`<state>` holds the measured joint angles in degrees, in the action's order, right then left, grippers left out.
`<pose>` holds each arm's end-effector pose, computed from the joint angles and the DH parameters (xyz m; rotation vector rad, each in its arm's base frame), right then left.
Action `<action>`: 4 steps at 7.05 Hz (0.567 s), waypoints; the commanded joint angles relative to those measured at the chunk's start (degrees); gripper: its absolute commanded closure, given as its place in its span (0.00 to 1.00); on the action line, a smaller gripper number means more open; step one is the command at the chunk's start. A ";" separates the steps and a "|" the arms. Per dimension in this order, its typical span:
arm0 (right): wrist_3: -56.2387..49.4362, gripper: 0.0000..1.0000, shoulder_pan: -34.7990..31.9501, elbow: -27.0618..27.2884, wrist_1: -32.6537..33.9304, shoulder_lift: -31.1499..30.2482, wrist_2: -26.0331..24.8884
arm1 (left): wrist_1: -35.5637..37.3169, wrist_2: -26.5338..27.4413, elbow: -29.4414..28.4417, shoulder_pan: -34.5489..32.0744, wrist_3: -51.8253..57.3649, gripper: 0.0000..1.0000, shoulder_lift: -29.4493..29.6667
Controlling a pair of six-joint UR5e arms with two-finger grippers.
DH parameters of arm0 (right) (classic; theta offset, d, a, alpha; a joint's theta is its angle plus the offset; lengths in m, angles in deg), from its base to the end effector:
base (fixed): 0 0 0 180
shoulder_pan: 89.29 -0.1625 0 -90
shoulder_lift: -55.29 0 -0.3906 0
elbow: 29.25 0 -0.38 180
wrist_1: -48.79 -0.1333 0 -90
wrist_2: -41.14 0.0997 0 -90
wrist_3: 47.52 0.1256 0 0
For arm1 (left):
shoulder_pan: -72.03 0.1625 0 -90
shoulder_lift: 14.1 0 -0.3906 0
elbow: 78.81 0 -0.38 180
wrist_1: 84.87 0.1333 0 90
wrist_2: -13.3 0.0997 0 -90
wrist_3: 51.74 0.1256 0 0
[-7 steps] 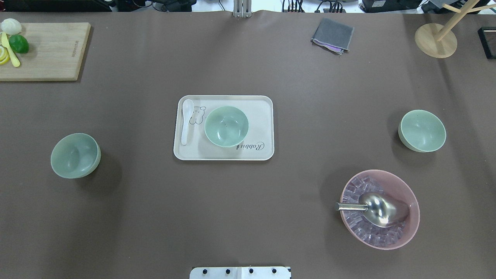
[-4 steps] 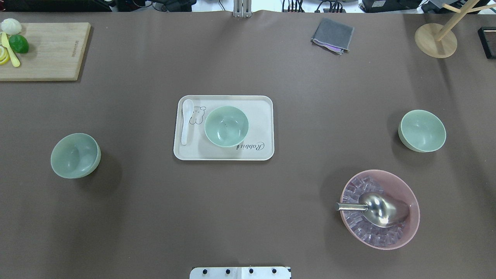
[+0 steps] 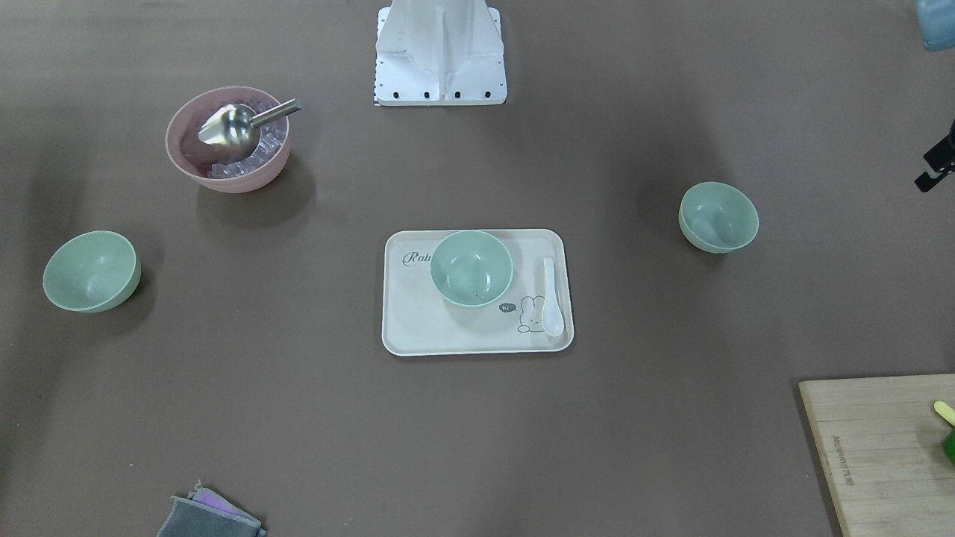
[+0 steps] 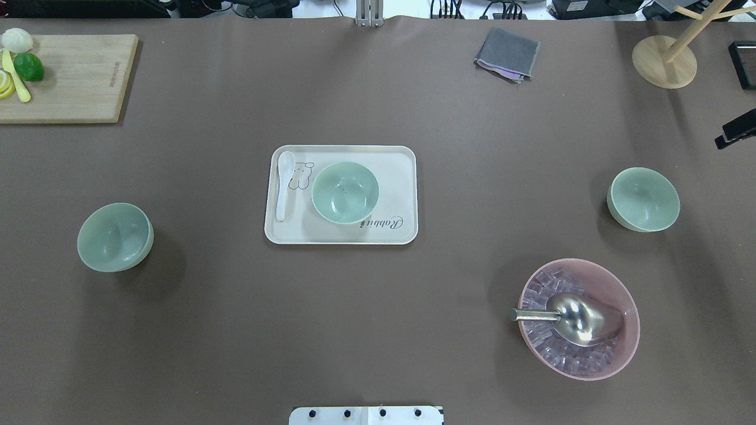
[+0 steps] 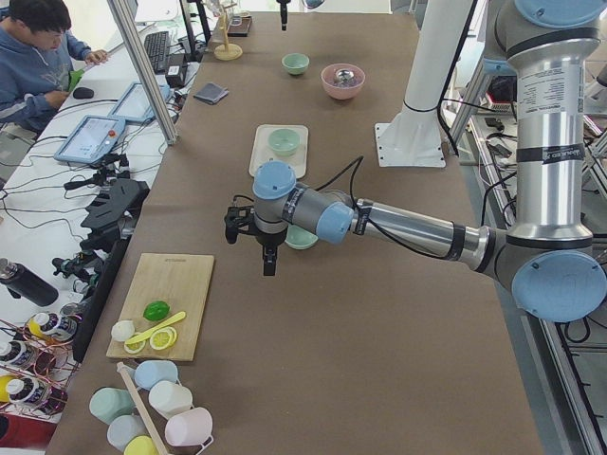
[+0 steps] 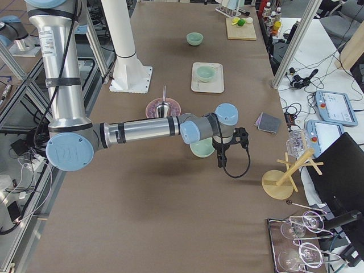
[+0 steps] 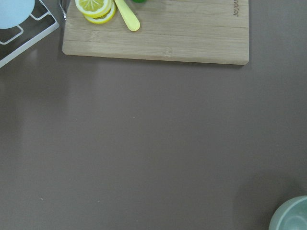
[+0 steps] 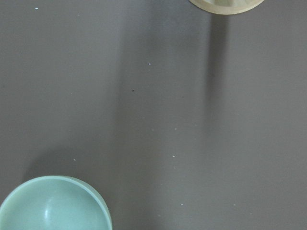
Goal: Stack green bowls together
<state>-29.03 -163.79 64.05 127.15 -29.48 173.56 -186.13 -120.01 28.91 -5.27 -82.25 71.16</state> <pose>-0.0967 -0.5304 0.5478 0.1069 -0.7983 -0.0810 0.0566 -0.4654 0.5088 0.1002 0.8400 -0.1322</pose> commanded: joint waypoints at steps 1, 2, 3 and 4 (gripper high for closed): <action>7.76 0.02 5.83 -0.04 -4.34 0.13 -1.19 | -1.30 0.60 -0.15 3.64 -5.08 0.03 1.40; 7.87 0.04 7.60 -0.57 -4.79 0.04 -2.76 | -1.31 1.29 0.11 5.57 -5.26 0.03 1.84; 7.78 0.06 8.40 -1.35 -4.97 -0.13 -3.04 | -1.31 3.39 0.29 8.02 -5.43 0.02 2.28; 7.35 0.08 8.76 -1.45 -4.97 -0.48 -3.13 | -1.39 4.02 0.46 9.00 -5.44 0.02 2.37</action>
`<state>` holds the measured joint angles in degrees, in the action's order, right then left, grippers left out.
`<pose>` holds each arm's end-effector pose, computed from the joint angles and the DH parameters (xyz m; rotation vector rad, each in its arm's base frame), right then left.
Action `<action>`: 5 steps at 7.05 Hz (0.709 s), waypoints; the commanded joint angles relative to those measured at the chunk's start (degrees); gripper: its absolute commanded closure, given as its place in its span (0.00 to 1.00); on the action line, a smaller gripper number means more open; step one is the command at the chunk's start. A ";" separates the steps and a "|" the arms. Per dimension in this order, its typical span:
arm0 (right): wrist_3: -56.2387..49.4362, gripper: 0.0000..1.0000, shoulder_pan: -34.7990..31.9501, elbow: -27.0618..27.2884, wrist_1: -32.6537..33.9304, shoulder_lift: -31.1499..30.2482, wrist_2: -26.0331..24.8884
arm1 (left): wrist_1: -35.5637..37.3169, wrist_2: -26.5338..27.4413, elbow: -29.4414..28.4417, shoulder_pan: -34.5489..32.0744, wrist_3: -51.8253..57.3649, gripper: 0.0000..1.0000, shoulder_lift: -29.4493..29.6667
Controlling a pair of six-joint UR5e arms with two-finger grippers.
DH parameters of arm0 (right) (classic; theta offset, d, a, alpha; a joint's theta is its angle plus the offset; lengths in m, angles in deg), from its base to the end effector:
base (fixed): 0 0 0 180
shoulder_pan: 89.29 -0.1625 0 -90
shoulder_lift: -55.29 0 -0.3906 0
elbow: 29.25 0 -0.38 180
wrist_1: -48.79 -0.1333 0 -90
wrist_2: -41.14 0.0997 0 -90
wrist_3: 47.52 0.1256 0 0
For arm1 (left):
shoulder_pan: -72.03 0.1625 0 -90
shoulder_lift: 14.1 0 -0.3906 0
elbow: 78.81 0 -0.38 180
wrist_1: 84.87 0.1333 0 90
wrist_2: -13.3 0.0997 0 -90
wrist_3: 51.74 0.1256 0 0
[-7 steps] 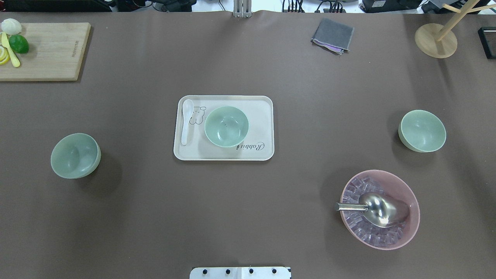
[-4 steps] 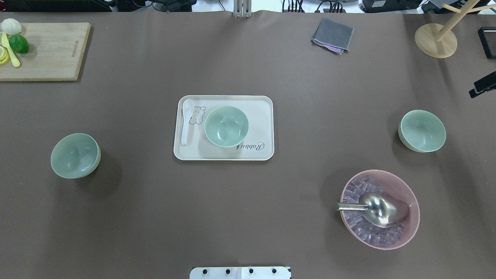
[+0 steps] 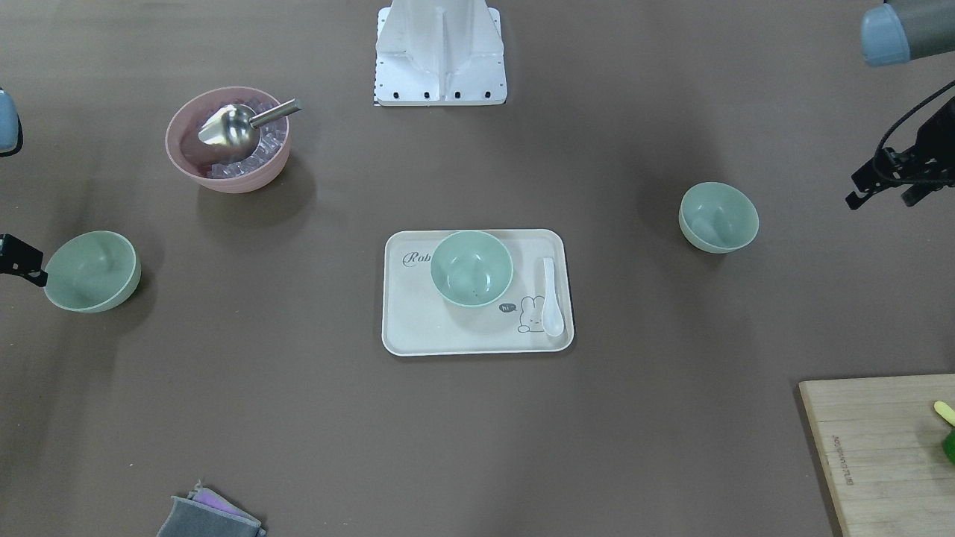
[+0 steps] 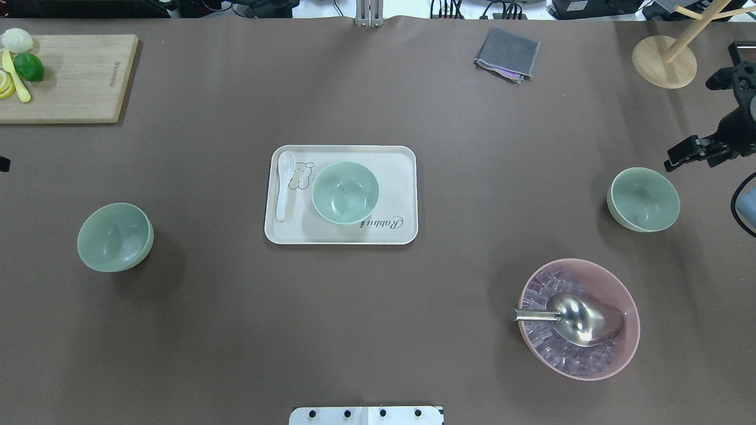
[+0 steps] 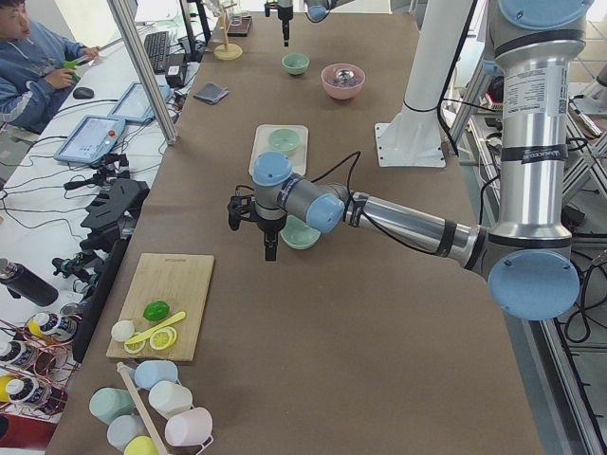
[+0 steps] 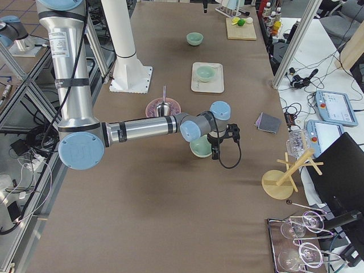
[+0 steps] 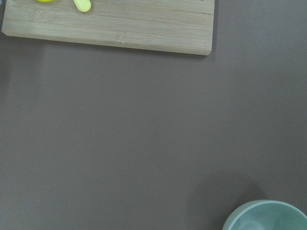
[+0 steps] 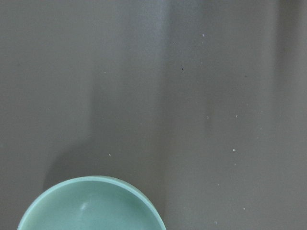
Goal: Stack green bowls together
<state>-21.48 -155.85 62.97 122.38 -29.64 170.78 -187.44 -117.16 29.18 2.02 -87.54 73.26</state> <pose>-0.1667 -0.5181 0.5518 0.0751 -0.7850 -0.1001 0.1159 -0.4700 0.4899 0.0887 0.8290 -0.0878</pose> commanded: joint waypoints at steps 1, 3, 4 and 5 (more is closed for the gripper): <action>-0.12 0.10 1.42 -0.55 -0.11 -0.41 -1.48 | -0.44 1.18 0.20 2.24 -0.06 0.02 0.45; 0.14 0.12 2.22 -1.95 -0.11 -0.41 -1.49 | -0.35 1.44 -0.06 3.38 -3.81 0.02 1.75; 0.15 0.14 2.66 -2.21 -0.19 -0.33 -1.49 | -0.18 1.44 -0.76 4.26 -4.97 0.02 2.20; 0.23 0.14 2.83 -2.30 -0.11 -0.24 -1.41 | -0.18 1.44 -0.94 4.79 -5.06 0.02 2.20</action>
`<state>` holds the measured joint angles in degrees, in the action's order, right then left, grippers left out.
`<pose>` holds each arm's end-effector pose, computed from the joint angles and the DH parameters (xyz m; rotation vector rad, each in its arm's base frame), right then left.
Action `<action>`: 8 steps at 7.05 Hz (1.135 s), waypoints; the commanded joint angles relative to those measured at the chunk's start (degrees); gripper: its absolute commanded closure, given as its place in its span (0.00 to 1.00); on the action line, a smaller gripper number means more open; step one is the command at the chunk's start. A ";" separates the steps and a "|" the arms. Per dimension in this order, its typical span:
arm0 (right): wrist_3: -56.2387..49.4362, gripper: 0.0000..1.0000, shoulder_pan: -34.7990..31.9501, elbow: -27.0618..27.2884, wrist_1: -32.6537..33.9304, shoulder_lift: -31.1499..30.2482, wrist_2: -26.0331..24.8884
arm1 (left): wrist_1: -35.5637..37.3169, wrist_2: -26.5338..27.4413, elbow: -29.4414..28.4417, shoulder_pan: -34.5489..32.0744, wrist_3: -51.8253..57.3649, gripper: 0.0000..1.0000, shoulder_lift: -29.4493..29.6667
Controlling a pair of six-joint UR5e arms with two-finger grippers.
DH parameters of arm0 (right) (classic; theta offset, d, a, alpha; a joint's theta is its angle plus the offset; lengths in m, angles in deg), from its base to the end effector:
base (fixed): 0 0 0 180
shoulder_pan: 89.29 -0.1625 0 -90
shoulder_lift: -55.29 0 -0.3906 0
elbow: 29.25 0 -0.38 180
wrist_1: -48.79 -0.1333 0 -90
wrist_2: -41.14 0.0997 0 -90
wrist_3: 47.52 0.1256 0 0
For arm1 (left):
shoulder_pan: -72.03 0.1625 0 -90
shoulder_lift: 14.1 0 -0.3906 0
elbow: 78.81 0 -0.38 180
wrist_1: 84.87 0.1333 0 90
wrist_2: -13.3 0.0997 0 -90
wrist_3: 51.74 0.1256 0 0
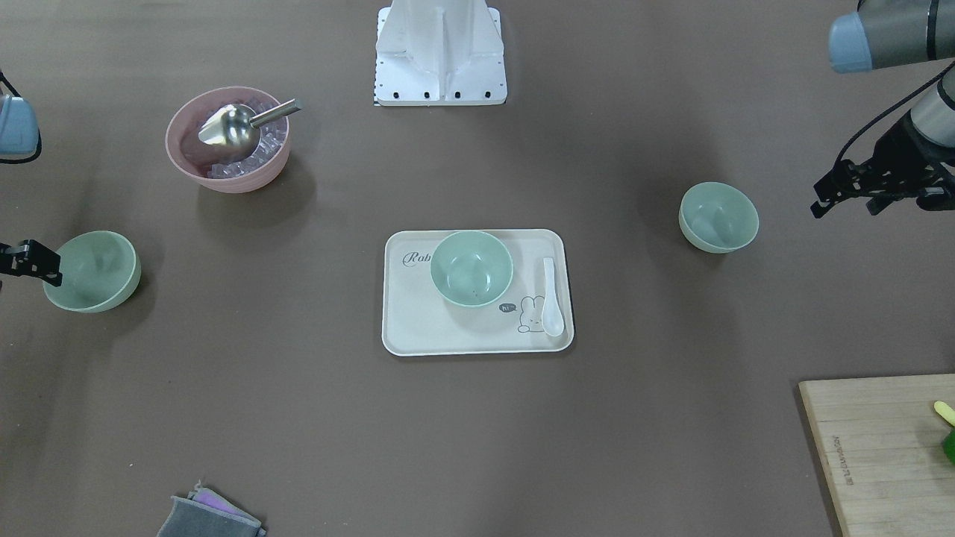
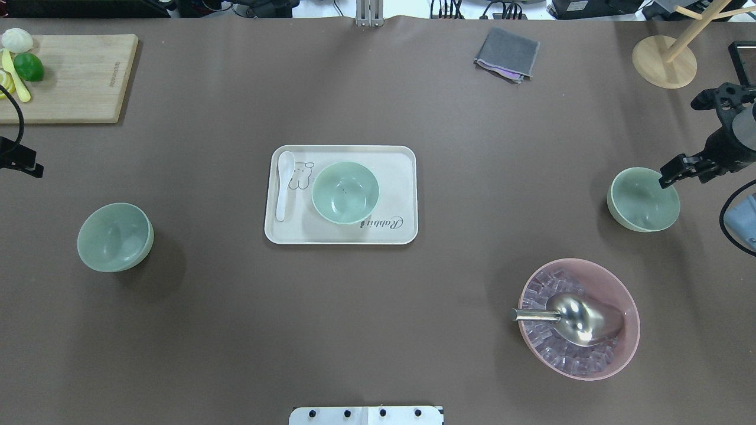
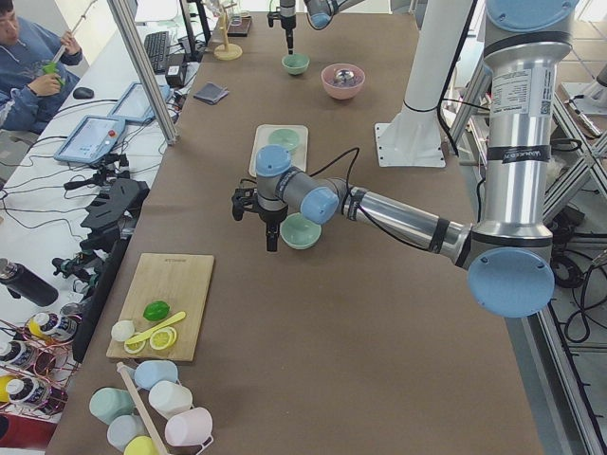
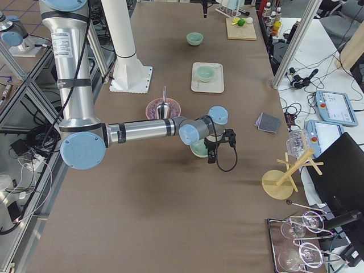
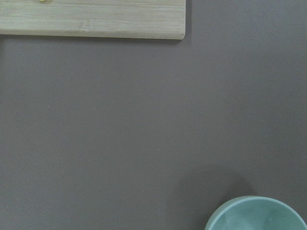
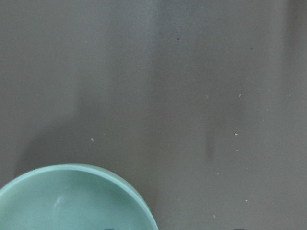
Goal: Stack green bowls together
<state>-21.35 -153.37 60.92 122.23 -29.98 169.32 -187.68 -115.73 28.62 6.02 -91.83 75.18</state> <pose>-0.1859 -0.5098 0.5747 0.0348 -0.7498 -0.1206 0.1513 -0.4733 0.4796 0.0663 0.8262 -0.0893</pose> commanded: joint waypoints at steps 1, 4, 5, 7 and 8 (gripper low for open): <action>0.19 0.19 0.62 -0.34 0.04 0.10 0.05 | 0.15 0.10 -0.47 1.84 -0.78 0.02 0.28; 0.19 0.50 1.15 -0.61 0.04 0.01 0.22 | -0.02 0.10 -1.88 2.99 -0.87 0.03 0.54; 0.19 0.67 1.15 -0.61 0.04 0.01 0.22 | -0.02 0.10 -1.97 3.17 -0.78 0.03 0.54; 0.19 0.77 1.41 -0.52 0.04 -0.08 0.40 | -0.20 0.02 -3.01 3.52 -0.78 0.03 0.54; 0.10 0.87 1.50 -0.52 0.04 -0.08 0.40 | -0.20 -0.07 -3.63 3.61 -0.95 0.03 0.81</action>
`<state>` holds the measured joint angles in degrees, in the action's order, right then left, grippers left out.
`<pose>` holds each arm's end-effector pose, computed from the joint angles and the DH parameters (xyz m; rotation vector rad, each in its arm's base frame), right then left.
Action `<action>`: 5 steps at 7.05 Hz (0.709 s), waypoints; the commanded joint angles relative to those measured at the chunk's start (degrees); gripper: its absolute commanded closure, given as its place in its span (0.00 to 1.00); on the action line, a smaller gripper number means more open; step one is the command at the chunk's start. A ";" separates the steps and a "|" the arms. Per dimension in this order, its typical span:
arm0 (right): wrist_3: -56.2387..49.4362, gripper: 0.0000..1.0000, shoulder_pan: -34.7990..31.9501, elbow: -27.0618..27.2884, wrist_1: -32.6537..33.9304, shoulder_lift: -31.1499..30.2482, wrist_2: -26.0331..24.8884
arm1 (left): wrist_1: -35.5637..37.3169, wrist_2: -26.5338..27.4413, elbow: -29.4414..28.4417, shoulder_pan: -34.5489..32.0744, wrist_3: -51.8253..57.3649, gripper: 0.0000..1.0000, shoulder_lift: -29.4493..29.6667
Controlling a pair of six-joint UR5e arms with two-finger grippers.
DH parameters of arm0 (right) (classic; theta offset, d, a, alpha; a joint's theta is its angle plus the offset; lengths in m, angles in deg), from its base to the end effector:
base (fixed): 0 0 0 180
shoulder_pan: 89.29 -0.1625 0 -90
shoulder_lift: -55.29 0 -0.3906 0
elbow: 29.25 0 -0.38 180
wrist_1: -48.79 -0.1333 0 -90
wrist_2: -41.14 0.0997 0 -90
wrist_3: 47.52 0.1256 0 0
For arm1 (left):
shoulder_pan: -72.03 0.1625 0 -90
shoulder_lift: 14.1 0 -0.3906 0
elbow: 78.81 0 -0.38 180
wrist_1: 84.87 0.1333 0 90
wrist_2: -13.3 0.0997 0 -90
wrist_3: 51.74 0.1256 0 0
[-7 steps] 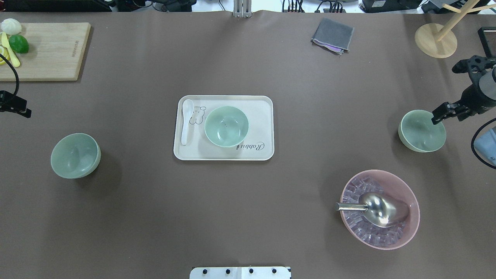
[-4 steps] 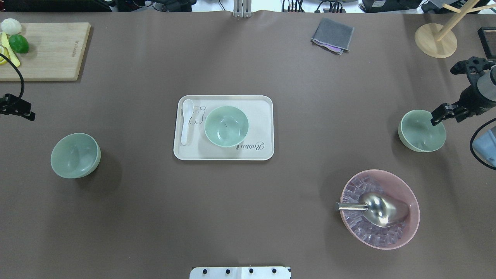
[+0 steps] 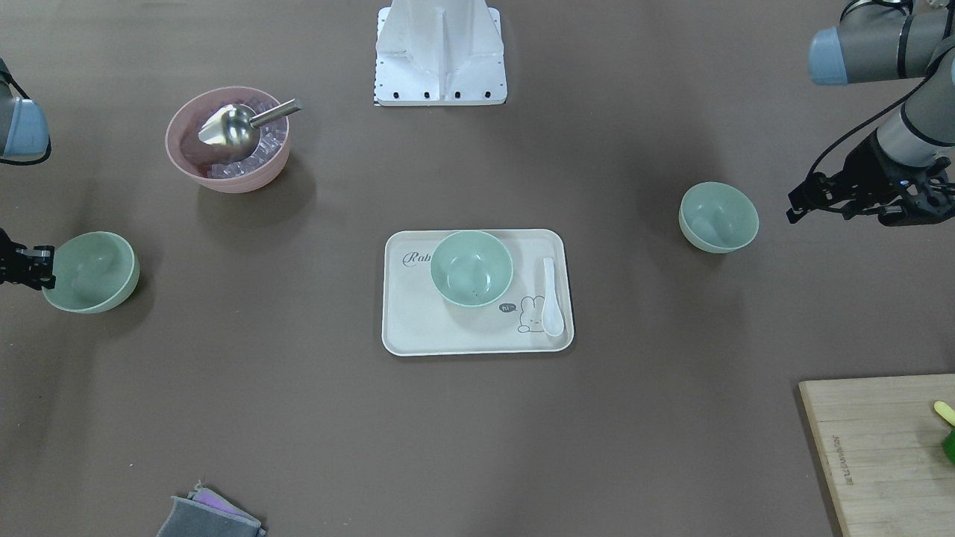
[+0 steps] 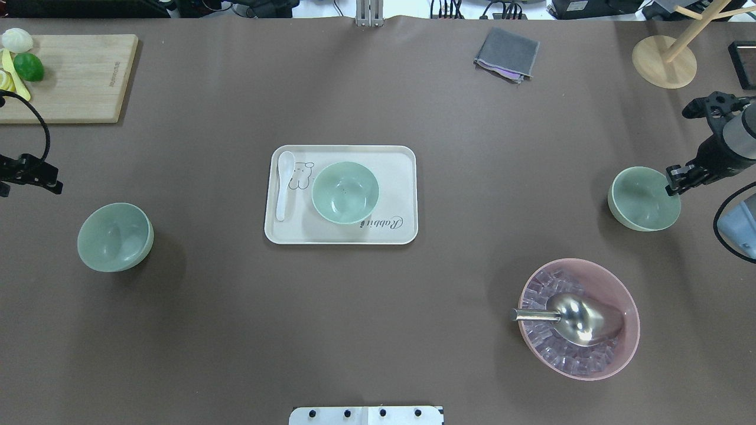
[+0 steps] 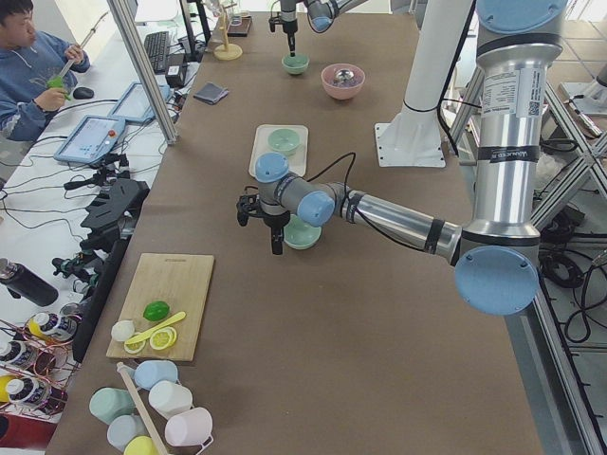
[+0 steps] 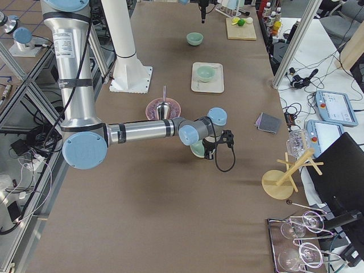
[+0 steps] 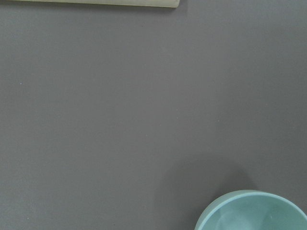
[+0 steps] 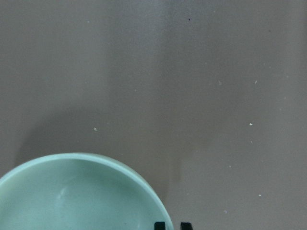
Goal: Stack green bowls together
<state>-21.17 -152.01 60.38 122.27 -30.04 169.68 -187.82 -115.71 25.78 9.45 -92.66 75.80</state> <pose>-0.1980 -0.5041 0.5797 0.0119 -0.7514 -0.1377 0.1824 -0.4694 0.4987 0.0057 0.8099 -0.0596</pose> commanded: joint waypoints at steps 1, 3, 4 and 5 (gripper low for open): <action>-0.07 1.00 0.14 -0.07 0.00 -0.02 0.04 | -0.32 -0.19 -0.71 1.22 -2.73 0.03 0.54; 0.02 1.00 0.14 0.36 0.00 0.33 0.39 | -1.46 -0.01 -0.62 5.97 -3.81 0.07 1.16; 0.02 1.00 0.14 0.80 0.00 1.21 1.35 | -1.73 -0.01 -0.62 7.11 -3.81 0.11 1.07; 0.10 1.00 0.14 0.81 0.43 3.39 3.01 | -1.73 0.08 -0.79 7.99 -3.72 0.14 0.99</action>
<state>-21.15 -151.87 61.00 122.36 -28.66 171.07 -189.36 -115.70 25.10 16.15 -96.38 76.86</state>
